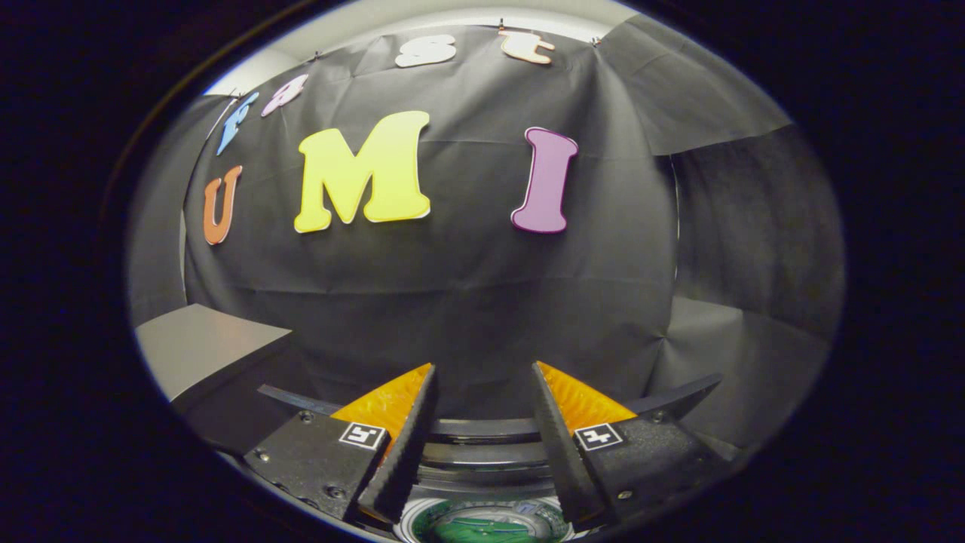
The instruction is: Put the clothes into the washing machine and then close the washing machine lid.
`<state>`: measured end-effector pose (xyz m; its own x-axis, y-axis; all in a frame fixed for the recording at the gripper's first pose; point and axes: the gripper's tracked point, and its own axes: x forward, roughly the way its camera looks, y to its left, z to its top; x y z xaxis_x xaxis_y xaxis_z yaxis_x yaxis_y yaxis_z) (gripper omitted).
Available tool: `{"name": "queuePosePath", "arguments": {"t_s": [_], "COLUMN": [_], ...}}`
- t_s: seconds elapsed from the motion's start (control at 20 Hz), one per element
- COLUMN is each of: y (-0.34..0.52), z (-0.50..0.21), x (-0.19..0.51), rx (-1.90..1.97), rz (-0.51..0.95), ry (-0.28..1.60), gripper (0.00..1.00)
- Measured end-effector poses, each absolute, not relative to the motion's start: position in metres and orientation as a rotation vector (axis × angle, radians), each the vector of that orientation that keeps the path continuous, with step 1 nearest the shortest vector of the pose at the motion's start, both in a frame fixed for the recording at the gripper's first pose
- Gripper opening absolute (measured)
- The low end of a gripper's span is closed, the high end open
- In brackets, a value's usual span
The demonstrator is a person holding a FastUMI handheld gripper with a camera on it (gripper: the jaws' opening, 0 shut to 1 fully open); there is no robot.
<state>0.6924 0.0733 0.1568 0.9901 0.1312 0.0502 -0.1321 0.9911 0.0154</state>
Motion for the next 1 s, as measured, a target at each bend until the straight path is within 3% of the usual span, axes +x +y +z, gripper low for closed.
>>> {"name": "queuePosePath", "arguments": {"t_s": [0.5,1.0], "y": [0.068,0.062], "z": [0.130,0.064], "x": [0.662,0.613], "rx": [0.011,0.035], "rz": [0.115,0.064], "ry": [-0.050,0.104], "gripper": [0.77,0.80]}}
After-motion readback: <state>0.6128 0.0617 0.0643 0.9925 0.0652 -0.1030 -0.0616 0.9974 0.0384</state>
